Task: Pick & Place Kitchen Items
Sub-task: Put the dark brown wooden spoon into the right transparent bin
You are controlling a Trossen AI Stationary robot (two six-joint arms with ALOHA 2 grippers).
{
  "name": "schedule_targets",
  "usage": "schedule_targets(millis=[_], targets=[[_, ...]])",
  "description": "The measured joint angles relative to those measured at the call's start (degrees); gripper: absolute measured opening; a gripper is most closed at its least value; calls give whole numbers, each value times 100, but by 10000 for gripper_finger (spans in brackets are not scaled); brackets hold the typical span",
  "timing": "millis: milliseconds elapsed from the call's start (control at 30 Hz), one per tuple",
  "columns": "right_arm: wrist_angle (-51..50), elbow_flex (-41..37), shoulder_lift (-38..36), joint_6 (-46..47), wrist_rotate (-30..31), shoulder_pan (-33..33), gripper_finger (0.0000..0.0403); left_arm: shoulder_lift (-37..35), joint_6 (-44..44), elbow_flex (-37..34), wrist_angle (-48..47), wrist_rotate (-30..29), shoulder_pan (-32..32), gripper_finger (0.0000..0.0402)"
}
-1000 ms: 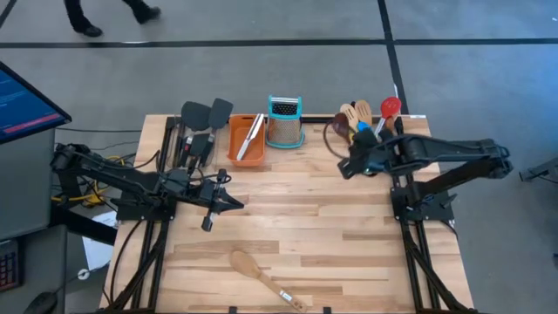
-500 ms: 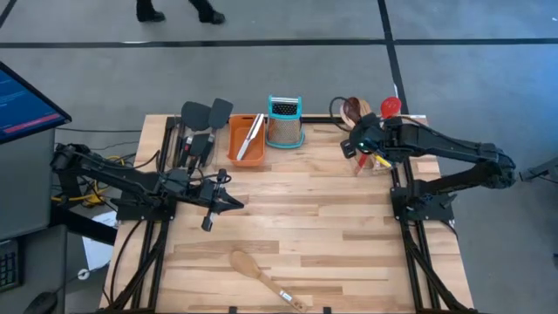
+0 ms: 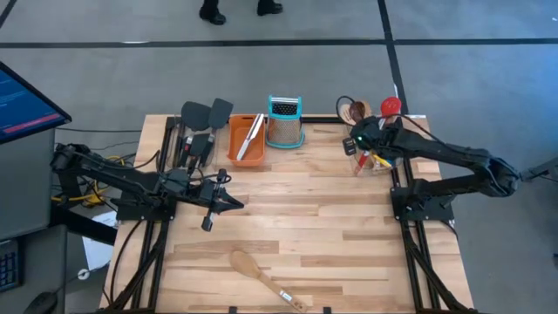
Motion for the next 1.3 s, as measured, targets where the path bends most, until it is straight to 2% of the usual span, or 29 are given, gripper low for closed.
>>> schedule_targets(millis=[267,733,1000,1100,1300], targets=[[700,-518,-2,-98,-158,-300,34,1,-2,0,0,0,0,6],[871,-1099,44,-46,-817,-477,34,0,-2,0,0,0,0,6],[853,-1132,44,-85,-1104,-579,34,0,-2,0,0,0,0,6],[851,-1132,44,-84,-1244,-584,65,1,1,0,0,0,0,6],[633,-918,44,-105,-1335,-584,175,1,-1,0,0,0,0,6]])
